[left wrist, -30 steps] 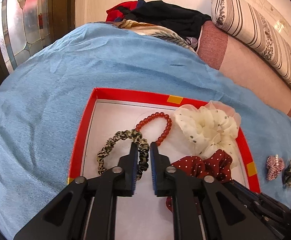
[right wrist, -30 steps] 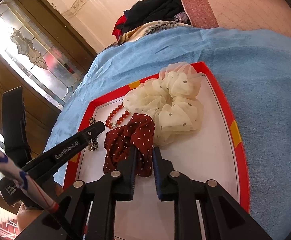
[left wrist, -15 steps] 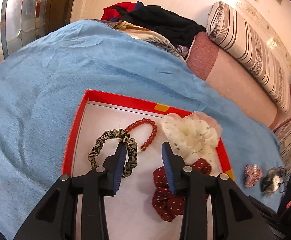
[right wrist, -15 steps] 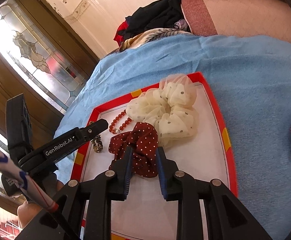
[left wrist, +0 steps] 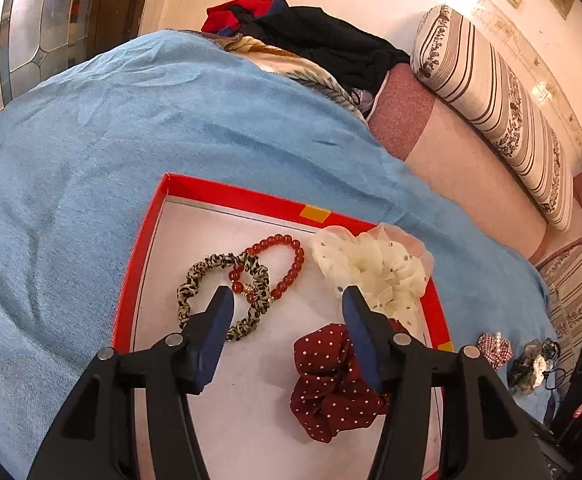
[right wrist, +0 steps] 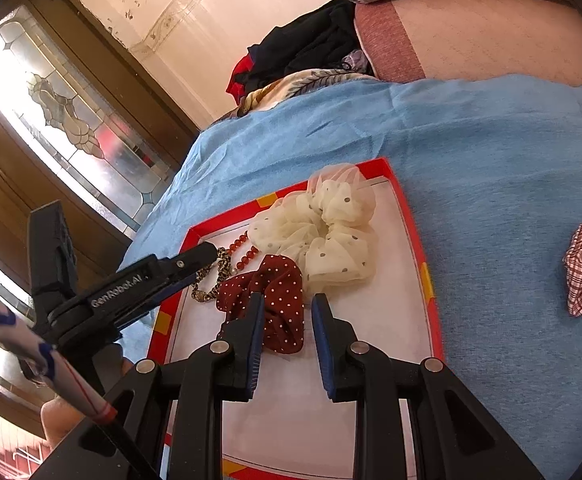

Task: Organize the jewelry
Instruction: 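Withdraw both tools from the tray toward the pink plaid scrunchie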

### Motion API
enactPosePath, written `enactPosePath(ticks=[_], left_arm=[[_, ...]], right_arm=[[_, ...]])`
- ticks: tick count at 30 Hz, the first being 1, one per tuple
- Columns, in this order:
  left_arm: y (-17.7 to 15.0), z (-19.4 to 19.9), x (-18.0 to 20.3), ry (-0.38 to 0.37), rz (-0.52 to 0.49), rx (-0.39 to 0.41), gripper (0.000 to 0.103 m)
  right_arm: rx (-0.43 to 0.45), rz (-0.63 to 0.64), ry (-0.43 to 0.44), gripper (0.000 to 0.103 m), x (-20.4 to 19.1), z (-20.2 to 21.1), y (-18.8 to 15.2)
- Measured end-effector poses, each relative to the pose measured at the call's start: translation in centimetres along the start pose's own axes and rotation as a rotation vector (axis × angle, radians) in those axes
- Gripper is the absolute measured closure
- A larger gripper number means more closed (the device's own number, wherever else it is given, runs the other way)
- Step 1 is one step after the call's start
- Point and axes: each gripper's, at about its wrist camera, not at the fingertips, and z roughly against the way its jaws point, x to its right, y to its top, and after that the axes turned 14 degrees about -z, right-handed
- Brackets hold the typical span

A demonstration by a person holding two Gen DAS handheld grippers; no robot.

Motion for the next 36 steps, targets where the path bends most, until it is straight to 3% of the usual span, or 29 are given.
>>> enactPosePath(ticks=[13, 22, 28, 36], left_arm=[[0.6, 1.3, 3.5, -0.012, -0.067, 0.073, 0.048], [-0.7, 2.7, 7.9, -0.069, -0.122, 0.126, 0.048], [-3.0, 3.1, 13.3, -0.140, -0.180, 0.118, 0.048], [-8.6, 3.0, 22.9, -0.217, -0.340, 0.013, 0.048]], right_arm=[[0.028, -0.010, -0.007, 0.077, 1.1, 3.4, 0.1], [0.069, -0.003, -0.050, 0.077, 4.3, 9.0, -0.5], [0.108, -0.009, -0.118, 0.077, 8.4, 13.9, -1.6], [0.238, -0.118, -0.200, 0.077, 16.9, 21.1, -1.8]])
